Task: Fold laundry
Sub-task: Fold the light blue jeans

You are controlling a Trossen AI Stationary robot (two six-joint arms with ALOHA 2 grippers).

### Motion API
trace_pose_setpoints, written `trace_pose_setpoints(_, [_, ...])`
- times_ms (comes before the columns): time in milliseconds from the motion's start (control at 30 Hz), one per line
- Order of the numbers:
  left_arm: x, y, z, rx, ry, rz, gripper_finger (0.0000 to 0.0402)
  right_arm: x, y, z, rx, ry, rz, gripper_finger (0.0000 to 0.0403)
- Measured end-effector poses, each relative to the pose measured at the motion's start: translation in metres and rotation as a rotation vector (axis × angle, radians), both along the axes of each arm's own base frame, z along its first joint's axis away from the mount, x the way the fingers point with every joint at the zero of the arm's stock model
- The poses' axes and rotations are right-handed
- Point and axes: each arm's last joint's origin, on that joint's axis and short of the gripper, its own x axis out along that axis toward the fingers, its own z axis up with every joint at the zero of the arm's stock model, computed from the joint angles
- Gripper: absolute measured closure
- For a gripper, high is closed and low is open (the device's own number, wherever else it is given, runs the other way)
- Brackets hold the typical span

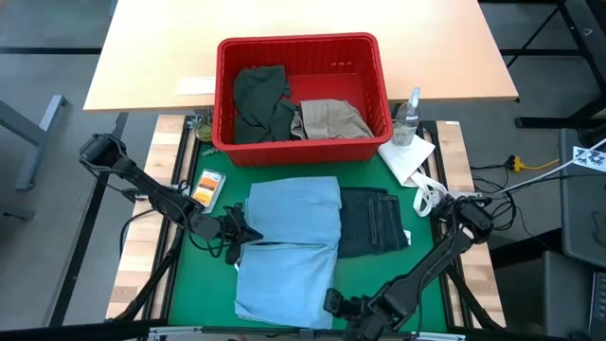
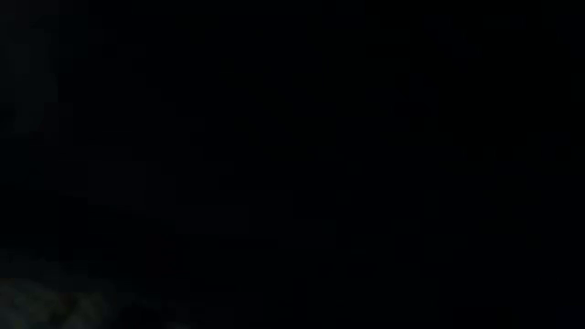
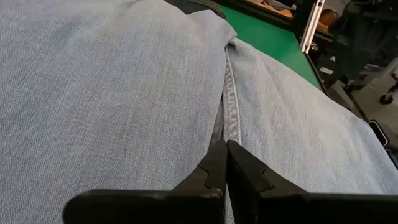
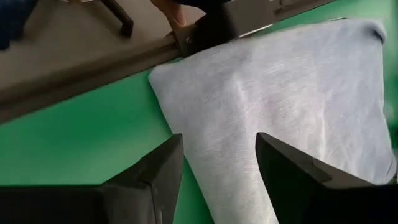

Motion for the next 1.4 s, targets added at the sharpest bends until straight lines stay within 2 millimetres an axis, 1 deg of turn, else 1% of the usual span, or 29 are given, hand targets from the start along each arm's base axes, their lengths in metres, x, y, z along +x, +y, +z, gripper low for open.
trace_pose_setpoints(100, [0.000, 0.000, 0.000, 0.000, 0.000, 0.000, 0.0400, 0.002, 0.001, -0.010, -0.058, -0.006, 0.029, 0.0201])
trace_pose_setpoints(233, [0.000, 0.000, 0.000, 0.000, 0.000, 0.000, 0.0400, 0.005, 0.005, -0.029, -0.108, 0.019, 0.064, 0.0201])
trace_pose_setpoints(333, [0.000, 0.000, 0.000, 0.000, 0.000, 0.000, 0.0400, 0.009, 0.008, -0.038, -0.129, -0.012, 0.080, 0.0201])
trace_pose_setpoints(467, [0.000, 0.000, 0.000, 0.001, 0.000, 0.000, 0.0400, 0.016, 0.010, -0.046, -0.141, -0.041, 0.088, 0.0201])
trace_pose_setpoints(600, [0.000, 0.000, 0.000, 0.002, 0.000, 0.000, 0.0400, 0.021, 0.008, -0.057, -0.120, -0.005, 0.095, 0.0201])
trace_pose_setpoints(700, [0.000, 0.000, 0.000, 0.002, 0.000, -0.001, 0.0400, 0.025, 0.005, -0.061, -0.104, 0.022, 0.102, 0.0201])
trace_pose_setpoints(933, [0.000, 0.000, 0.000, 0.018, -0.001, -0.007, 0.0400, 0.037, -0.008, -0.062, -0.057, 0.062, 0.089, 0.0204])
trace_pose_setpoints(1033, [0.000, 0.000, 0.000, 0.052, -0.005, -0.019, 0.0400, 0.044, -0.016, -0.062, -0.011, 0.098, 0.090, 0.0221])
trace_pose_setpoints(1133, [0.002, 0.000, 0.004, 0.065, -0.045, -0.006, 0.0400, 0.049, -0.022, -0.062, 0.033, 0.135, 0.093, 0.0249])
trace_pose_setpoints(1300, [0.001, 0.000, 0.018, 0.127, -0.147, -0.052, 0.0400, 0.052, -0.026, -0.063, 0.071, 0.170, 0.105, 0.0301])
trace_pose_setpoints(1400, [0.000, -0.001, 0.028, 0.055, -0.210, -0.099, 0.0400, 0.052, -0.027, -0.063, 0.079, 0.177, 0.103, 0.0329])
